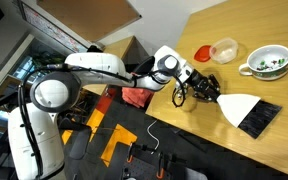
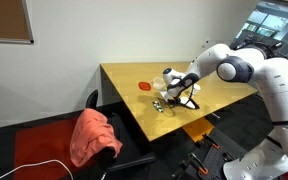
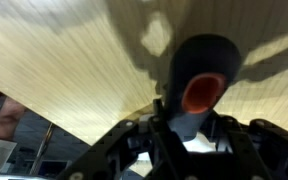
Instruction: Use the broom to sweep the sweets on the table to the right
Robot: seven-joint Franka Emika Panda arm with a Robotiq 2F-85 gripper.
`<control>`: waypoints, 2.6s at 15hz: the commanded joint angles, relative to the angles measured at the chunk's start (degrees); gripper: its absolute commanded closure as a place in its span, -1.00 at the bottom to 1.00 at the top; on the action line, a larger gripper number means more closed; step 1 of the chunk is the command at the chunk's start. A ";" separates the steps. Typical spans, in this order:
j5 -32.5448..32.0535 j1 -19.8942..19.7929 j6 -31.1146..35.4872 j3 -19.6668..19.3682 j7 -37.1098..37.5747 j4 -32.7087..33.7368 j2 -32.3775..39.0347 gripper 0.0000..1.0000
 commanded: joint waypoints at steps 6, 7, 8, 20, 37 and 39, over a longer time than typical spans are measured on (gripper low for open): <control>-5.33 3.63 13.28 -3.28 -7.15 -20.75 -17.38 0.75; -6.15 4.04 14.14 -3.74 -8.12 -22.67 -19.29 0.75; -7.03 4.30 15.07 -4.09 -9.31 -24.48 -21.23 0.75; -22.63 0.50 18.79 3.02 -31.54 -37.75 -40.19 0.75; -20.55 -2.10 18.72 11.90 -55.33 -43.09 -44.88 0.75; -19.89 -2.74 21.53 12.34 -59.85 -43.55 -45.37 0.75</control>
